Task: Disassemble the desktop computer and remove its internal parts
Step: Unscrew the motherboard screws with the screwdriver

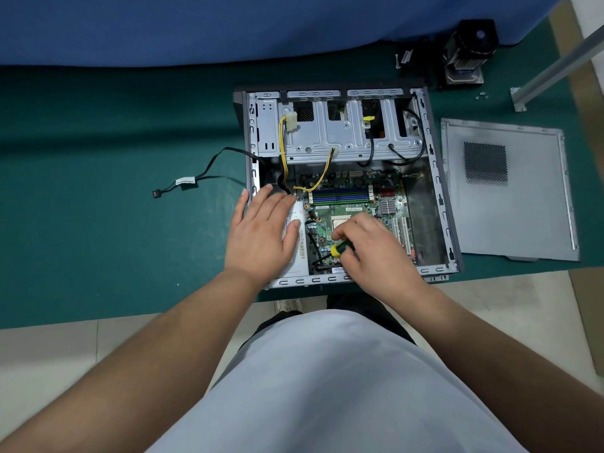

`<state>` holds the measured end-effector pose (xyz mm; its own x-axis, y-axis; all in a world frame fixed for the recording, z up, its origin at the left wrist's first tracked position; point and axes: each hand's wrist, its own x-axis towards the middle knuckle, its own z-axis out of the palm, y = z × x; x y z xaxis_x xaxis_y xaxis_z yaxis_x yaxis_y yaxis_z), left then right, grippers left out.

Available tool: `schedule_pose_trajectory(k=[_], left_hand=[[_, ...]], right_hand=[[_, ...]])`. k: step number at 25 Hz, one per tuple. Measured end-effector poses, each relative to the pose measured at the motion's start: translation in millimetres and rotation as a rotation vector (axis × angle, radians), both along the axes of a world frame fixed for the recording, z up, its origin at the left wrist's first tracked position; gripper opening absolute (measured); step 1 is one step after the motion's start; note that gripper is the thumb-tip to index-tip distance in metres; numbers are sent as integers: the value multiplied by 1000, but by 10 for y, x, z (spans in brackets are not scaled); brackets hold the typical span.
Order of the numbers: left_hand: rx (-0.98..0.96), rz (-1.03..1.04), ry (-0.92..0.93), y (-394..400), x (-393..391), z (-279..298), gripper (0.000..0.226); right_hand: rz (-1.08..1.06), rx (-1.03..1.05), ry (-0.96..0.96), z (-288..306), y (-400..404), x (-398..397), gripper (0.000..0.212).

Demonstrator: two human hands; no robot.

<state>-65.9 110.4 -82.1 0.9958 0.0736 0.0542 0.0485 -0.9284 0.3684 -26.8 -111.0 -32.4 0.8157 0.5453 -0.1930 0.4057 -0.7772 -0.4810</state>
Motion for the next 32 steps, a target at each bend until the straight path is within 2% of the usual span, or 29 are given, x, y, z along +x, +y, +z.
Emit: schedule_pose_trajectory(k=[4,7,9,12,14,16,19,23,32], left_hand=[[-7,-4,9,-4,-4,5,48],[-7,-3,10,0,1,14,48],[-8,-1,12,-3,2,18,48],[-11,-1,15,1,1,21,48],[-13,-3,20,1,0,23,47],[-13,-2,22,3,-3,25,47],[-16,-2,19,0,-3,28,47],[-16,0,18,0,-5,28,46],[-24,-4,10,-2,-4,23,45]], right_hand=[[58,42,39,58,4,51,45],[-77,165,83,68,41,57,43],[-148,97,65,58,75,44,30],[-98,-144,-70,42,98,34,34],[-52,-57,-43,37,91,30,35],[-54,-37,1,22,92,16,46],[-118,-113,-26,-12,83,20,37],[-62,-10,17,-12,41,30,24],[-144,35,21,-14,-19,-21,22]])
